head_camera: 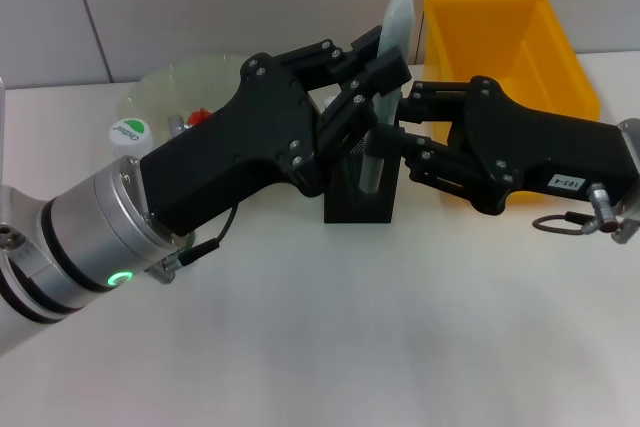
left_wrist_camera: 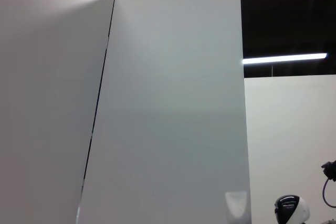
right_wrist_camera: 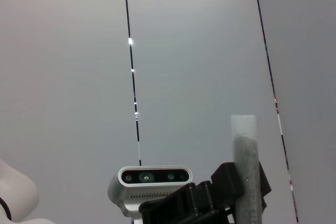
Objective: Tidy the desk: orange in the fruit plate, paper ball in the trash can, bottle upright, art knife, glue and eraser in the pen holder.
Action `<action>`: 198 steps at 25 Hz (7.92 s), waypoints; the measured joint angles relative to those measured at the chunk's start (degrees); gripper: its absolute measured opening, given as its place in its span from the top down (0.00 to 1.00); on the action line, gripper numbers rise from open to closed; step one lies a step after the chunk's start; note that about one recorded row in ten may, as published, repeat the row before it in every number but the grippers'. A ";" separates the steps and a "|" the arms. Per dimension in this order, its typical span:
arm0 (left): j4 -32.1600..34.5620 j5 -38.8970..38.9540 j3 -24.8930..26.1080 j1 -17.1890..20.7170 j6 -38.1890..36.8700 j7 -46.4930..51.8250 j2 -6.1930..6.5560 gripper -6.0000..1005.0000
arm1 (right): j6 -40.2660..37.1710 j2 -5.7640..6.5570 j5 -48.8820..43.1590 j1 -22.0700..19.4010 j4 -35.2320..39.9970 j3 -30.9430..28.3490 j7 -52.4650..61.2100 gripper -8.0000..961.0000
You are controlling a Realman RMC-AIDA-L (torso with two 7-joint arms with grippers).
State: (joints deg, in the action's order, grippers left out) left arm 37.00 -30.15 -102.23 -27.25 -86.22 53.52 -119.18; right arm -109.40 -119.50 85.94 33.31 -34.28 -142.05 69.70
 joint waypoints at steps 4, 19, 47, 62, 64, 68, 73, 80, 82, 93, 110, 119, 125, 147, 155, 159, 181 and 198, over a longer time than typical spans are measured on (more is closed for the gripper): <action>0.00 0.01 0.01 0.00 0.00 0.00 0.00 0.76 | 0.06 -0.03 0.02 0.00 0.01 0.03 0.10 0.67; 0.07 0.25 -0.47 0.07 0.00 -0.02 0.00 0.75 | -0.01 -0.04 0.02 0.00 0.44 0.03 0.17 0.84; 0.05 3.53 2.99 2.56 -2.48 -0.15 0.62 0.27 | 3.34 0.33 0.02 -2.81 -2.99 0.83 0.70 0.84; -10.22 -8.10 11.00 4.71 2.05 -3.19 0.72 0.18 | 16.91 0.50 1.35 -4.10 -8.94 -0.47 4.44 0.85; -10.25 -8.21 10.04 5.02 3.04 -3.35 0.67 0.18 | 20.97 0.50 1.28 -2.22 -7.90 -0.10 4.47 0.85; -10.85 -8.25 8.47 5.61 3.61 -4.49 0.55 0.18 | 24.62 0.50 1.14 -0.38 -6.00 0.00 4.48 0.85; -11.00 -8.26 8.37 7.14 3.95 -5.93 0.45 0.18 | 29.89 0.57 1.10 1.70 -1.79 0.03 3.66 0.85; -10.99 -8.10 8.58 9.11 3.73 -7.60 0.58 0.18 | 34.19 0.51 1.84 3.56 4.95 0.03 -1.23 0.85; -10.99 -8.13 8.57 9.22 3.67 -7.60 0.60 0.18 | 35.17 0.54 2.05 3.86 6.35 0.03 -3.29 0.85; -10.98 -8.26 7.81 8.79 3.84 -8.33 0.42 0.18 | 38.79 0.49 2.09 4.35 10.12 0.02 -6.27 0.85; -10.98 -8.25 7.47 8.36 4.10 -8.35 0.35 0.18 | 40.92 1.02 1.68 5.26 8.77 5.63 -1.59 0.84; -10.99 -8.17 7.49 8.26 3.88 -8.31 0.36 0.18 | 45.37 0.82 1.93 6.51 7.21 10.32 0.26 0.82; -10.76 -8.17 7.49 8.26 3.72 -8.31 0.35 0.18 | 47.26 0.72 1.94 6.69 7.58 10.37 0.23 0.81; -10.97 -7.91 7.49 7.80 4.14 -8.35 0.36 0.18 | 46.89 0.39 1.98 6.25 10.11 10.48 -0.16 0.75; -10.99 -7.90 7.49 7.82 4.22 -8.35 0.36 0.18 | 44.21 0.38 2.07 5.90 10.03 10.46 -1.19 0.73; -10.99 -7.90 7.49 7.88 4.23 -8.35 0.35 0.18 | 44.43 0.33 2.80 5.64 9.90 10.47 -1.80 0.72; -12.20 -8.27 9.04 8.16 6.83 -8.12 2.41 0.18 | 34.60 1.35 3.72 -0.86 1.44 10.46 -5.32 0.20; -8.55 -38.18 21.41 6.41 -1.68 7.51 9.13 0.18 | 13.38 0.56 -15.44 -2.14 -12.11 13.31 3.78 0.19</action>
State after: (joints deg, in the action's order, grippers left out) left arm 28.45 -68.32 -80.83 -20.84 -87.91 61.04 -110.05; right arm -96.02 -118.94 70.51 31.17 -46.40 -128.75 73.48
